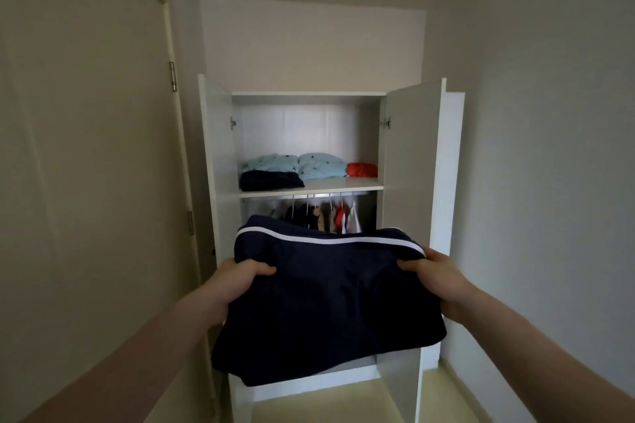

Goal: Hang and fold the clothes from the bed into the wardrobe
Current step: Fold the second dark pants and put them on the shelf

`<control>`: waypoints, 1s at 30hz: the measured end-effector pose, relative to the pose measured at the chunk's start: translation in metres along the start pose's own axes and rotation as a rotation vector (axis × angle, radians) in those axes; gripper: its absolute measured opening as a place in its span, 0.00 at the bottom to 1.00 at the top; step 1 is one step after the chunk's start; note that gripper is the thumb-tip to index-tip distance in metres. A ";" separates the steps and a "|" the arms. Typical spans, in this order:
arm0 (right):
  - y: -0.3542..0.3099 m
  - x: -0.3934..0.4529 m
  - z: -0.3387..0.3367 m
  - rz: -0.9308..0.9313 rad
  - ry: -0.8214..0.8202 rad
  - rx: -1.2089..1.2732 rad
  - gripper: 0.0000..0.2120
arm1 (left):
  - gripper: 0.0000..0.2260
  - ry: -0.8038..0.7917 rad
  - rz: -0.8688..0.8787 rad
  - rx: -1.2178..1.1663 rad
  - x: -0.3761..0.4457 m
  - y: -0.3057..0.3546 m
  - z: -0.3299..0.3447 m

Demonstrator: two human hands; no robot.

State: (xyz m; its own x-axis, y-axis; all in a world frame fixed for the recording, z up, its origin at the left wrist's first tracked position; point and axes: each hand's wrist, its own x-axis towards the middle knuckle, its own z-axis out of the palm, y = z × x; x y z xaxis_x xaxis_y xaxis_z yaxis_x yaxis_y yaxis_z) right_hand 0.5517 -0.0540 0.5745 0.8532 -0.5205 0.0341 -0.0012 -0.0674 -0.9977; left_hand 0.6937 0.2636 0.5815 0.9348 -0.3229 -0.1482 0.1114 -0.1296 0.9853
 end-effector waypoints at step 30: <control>-0.015 0.517 0.050 -0.038 0.048 -0.028 0.15 | 0.18 0.063 0.033 -0.076 0.495 0.098 0.057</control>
State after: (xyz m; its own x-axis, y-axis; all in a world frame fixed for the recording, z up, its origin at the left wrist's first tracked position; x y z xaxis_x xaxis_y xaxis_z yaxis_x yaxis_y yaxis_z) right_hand 1.0188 -0.2792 0.6041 0.8267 -0.5576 0.0751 0.0152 -0.1112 -0.9937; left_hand 1.1486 0.0378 0.6000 0.9573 -0.2661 -0.1126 0.1036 -0.0479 0.9935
